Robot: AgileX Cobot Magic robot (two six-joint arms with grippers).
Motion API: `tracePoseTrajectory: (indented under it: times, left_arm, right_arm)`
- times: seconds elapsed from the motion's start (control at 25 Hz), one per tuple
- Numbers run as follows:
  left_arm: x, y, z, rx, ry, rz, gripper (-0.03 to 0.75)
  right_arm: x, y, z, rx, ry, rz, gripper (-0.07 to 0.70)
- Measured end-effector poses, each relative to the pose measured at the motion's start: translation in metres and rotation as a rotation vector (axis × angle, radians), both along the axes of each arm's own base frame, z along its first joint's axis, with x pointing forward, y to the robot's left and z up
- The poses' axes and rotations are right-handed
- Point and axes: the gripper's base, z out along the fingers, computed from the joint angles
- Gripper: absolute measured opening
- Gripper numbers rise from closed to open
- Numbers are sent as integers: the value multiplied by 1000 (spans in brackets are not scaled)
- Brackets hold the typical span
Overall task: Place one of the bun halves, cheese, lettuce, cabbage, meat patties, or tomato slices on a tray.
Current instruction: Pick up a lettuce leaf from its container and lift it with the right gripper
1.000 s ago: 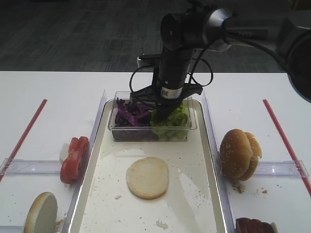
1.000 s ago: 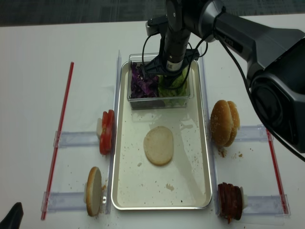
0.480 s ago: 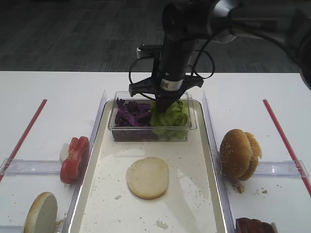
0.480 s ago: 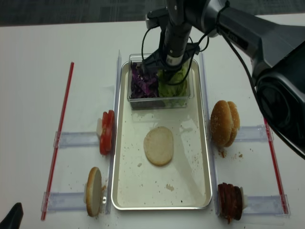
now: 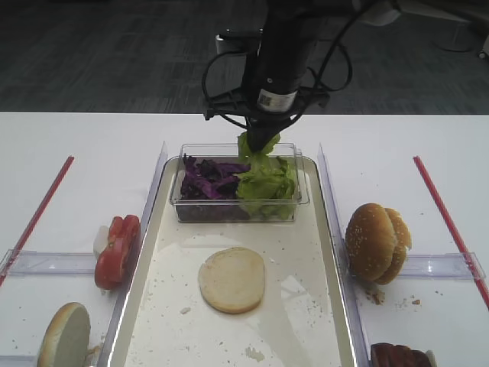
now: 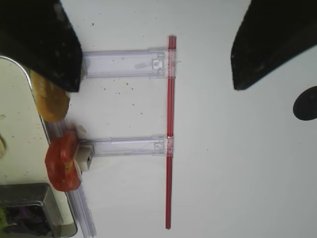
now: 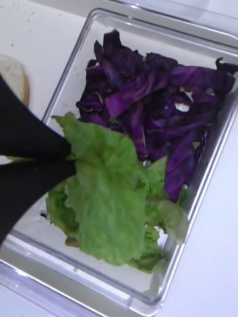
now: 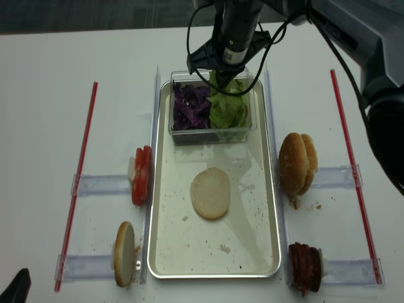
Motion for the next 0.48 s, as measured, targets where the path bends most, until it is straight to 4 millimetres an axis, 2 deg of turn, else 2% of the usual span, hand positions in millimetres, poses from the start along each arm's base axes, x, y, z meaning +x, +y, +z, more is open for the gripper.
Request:
tracePoseTrajectory:
  times: [0.16, 0.48]
  left_arm:
    - [0, 0, 0, 0, 0, 0, 564]
    - [0, 0, 0, 0, 0, 0, 564]
  right_arm:
    - [-5, -2, 11, 6, -2, 3, 45]
    - [-9, -2, 10, -1, 42, 10, 45]
